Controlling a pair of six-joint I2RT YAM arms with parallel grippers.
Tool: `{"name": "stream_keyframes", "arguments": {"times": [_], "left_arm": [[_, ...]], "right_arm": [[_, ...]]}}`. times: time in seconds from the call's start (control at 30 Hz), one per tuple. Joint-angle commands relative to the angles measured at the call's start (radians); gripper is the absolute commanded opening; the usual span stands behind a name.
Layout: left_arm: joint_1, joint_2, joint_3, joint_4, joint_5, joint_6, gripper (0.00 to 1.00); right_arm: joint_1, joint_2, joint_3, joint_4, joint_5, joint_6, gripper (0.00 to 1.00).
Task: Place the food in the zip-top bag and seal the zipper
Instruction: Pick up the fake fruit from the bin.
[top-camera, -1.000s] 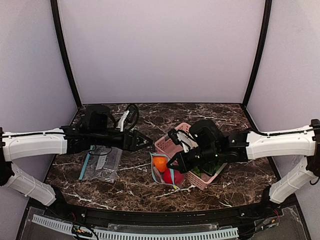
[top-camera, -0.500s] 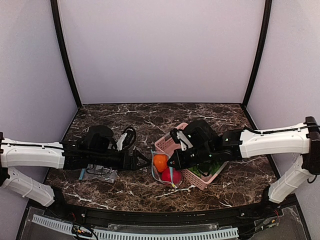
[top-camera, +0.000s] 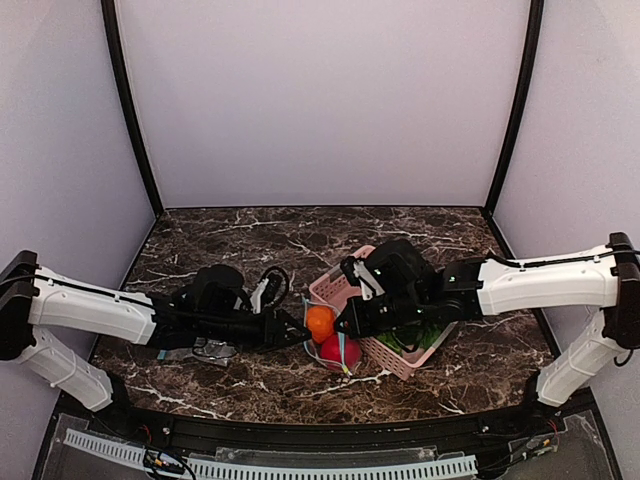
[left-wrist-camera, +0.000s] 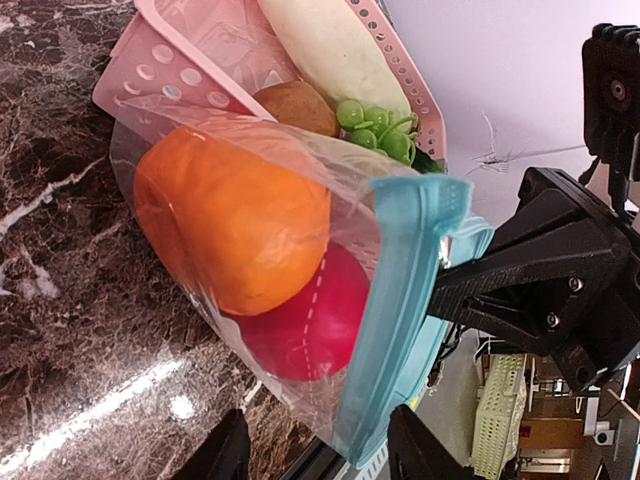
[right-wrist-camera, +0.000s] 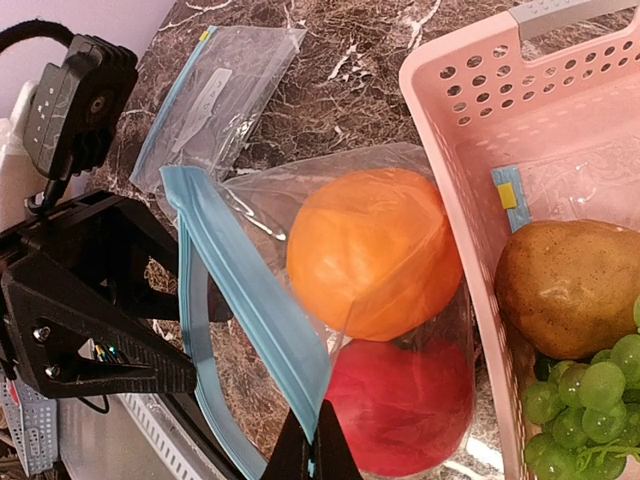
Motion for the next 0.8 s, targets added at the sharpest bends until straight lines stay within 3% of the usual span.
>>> {"name": "stream_keyframes", "arguments": {"times": [0.0, 0.23, 0.4, 0.47, 0.57, 0.63, 0.77], "left_arm": [[-0.01, 0.023, 0.015, 0.037, 0.017, -0.015, 0.42], [-0.025, 0.03, 0.016, 0.018, 0.002, -0.02, 0.08], [-0.026, 0.027, 0.017, 0.018, -0.004, -0.02, 0.01], [-0.026, 0.03, 0.016, 0.015, -0.012, -0.022, 0.01], [-0.026, 0.033, 0.009, 0.021, -0.019, -0.031, 0.01], [-0.025, 0.032, 0.005, 0.03, -0.022, -0.037, 0.01], [-0.026, 0.029, 0.004, 0.035, -0.023, -0.034, 0.01]], "right_arm": [[0.009, 0.018, 0.023, 0.017, 0.017, 0.01, 0.0], [0.008, 0.012, 0.013, 0.008, 0.039, 0.016, 0.0], [0.009, 0.006, 0.019, -0.017, 0.056, 0.019, 0.0], [0.008, -0.009, 0.027, -0.045, 0.057, 0.016, 0.12], [0.008, -0.053, 0.034, -0.105, 0.119, 0.008, 0.42], [0.008, -0.091, 0.037, -0.146, 0.148, -0.002, 0.57], [-0.014, -0.153, 0.032, -0.25, 0.229, 0.014, 0.75]]}}
